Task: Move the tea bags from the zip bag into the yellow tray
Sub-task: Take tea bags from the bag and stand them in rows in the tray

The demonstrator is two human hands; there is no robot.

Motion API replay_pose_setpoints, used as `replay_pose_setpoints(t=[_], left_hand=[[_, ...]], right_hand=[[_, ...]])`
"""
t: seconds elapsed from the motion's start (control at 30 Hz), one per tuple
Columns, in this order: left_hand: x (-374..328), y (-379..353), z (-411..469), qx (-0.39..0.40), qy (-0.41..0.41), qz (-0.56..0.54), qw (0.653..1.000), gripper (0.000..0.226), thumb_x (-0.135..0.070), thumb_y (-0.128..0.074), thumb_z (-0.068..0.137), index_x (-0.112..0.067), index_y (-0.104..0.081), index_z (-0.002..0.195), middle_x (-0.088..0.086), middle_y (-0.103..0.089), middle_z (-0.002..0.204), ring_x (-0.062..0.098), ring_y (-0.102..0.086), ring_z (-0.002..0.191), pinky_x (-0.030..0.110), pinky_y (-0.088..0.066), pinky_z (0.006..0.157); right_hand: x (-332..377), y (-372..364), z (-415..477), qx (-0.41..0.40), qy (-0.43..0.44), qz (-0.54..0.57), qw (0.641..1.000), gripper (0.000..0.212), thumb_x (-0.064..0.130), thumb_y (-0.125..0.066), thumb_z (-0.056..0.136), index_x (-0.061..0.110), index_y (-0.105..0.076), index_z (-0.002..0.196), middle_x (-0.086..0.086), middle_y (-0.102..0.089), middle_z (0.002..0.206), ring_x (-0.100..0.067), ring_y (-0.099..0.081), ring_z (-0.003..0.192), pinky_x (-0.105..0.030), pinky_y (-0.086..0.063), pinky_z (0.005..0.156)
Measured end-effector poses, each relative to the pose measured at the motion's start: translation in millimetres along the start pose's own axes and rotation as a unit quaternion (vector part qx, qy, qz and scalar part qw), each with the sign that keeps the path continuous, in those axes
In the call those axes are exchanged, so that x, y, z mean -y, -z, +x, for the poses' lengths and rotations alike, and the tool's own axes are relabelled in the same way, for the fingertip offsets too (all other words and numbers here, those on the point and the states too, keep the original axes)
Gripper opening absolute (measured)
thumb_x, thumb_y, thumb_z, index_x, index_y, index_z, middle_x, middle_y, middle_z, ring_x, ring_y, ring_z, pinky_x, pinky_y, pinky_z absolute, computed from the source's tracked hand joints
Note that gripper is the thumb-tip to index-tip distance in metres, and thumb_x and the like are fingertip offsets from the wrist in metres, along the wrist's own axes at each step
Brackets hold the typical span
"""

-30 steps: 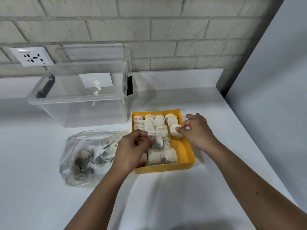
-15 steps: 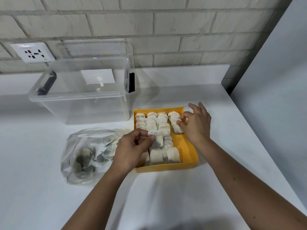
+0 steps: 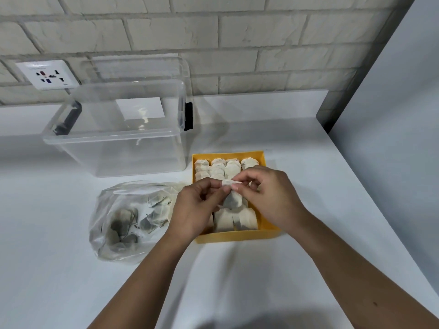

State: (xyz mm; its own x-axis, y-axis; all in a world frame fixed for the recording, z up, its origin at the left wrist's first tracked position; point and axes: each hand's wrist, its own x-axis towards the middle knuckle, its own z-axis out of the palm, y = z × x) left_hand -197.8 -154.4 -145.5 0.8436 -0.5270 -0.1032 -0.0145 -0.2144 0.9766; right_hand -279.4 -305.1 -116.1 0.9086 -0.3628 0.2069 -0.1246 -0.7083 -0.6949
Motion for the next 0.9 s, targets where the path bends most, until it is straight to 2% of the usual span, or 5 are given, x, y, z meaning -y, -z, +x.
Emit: replay_pose_setpoints(t=[0.1, 0.17, 0.37, 0.6, 0.9], left_hand=[[-2.0, 0.2, -1.6, 0.0, -0.002, 0.003, 1.0, 0.004, -0.02, -0.072, 0.089, -0.02, -0.075, 0.091, -0.005, -0.075, 0.075, 0.01, -0.07, 0.07, 0.031, -0.059, 0.073], [-0.3, 5.1, -2.3, -0.011, -0.005, 0.013, 1.0, 0.004, -0.02, -0.072, 0.089, -0.019, -0.076, 0.091, -0.003, -0.077, 0.08, 0.015, -0.072, 0.075, 0.027, -0.059, 0.074], [8.8, 17.2, -4.4, -0.052, -0.03, 0.073, 0.996, 0.003, -0.023, -0.073, 0.089, -0.025, -0.075, 0.088, -0.009, -0.073, 0.071, -0.001, -0.066, 0.07, 0.003, -0.043, 0.066], [9.0, 13.4, -5.3, -0.051, -0.041, 0.102, 0.993, 0.004, -0.021, -0.073, 0.089, -0.023, -0.075, 0.087, -0.007, -0.072, 0.071, -0.005, -0.062, 0.066, 0.003, -0.042, 0.063], [12.6, 15.6, -5.5, -0.076, -0.063, 0.098, 0.99, 0.003, -0.026, -0.075, 0.087, -0.029, -0.075, 0.087, -0.028, -0.069, 0.074, -0.003, -0.062, 0.073, 0.005, -0.043, 0.068]], right_hand=[[-6.0, 13.4, -2.4, 0.006, 0.004, -0.043, 0.999, 0.008, 0.028, -0.073, 0.084, 0.022, -0.075, 0.089, 0.019, -0.064, 0.079, 0.001, -0.055, 0.068, -0.02, -0.045, 0.071], [-14.0, 25.6, -3.8, 0.004, 0.0, -0.11, 0.994, 0.008, 0.031, -0.071, 0.085, 0.024, -0.074, 0.089, 0.017, -0.066, 0.082, -0.005, -0.057, 0.078, -0.03, -0.046, 0.078], [-43.7, 24.1, -2.4, 0.061, -0.087, -0.194, 0.975, 0.014, 0.038, -0.062, 0.091, 0.029, -0.071, 0.097, 0.01, -0.066, 0.1, -0.017, -0.051, 0.108, -0.036, -0.035, 0.091], [-61.9, -1.1, 21.2, 0.011, -0.088, -0.3, 0.95, 0.017, 0.041, -0.065, 0.088, 0.03, -0.075, 0.095, 0.004, -0.048, 0.142, -0.02, -0.026, 0.14, -0.042, -0.018, 0.111], [-61.4, -11.6, 37.6, -0.003, -0.143, -0.371, 0.918, 0.015, 0.039, -0.066, 0.087, 0.031, -0.07, 0.099, 0.002, -0.043, 0.146, -0.024, -0.021, 0.143, -0.05, -0.011, 0.116]])
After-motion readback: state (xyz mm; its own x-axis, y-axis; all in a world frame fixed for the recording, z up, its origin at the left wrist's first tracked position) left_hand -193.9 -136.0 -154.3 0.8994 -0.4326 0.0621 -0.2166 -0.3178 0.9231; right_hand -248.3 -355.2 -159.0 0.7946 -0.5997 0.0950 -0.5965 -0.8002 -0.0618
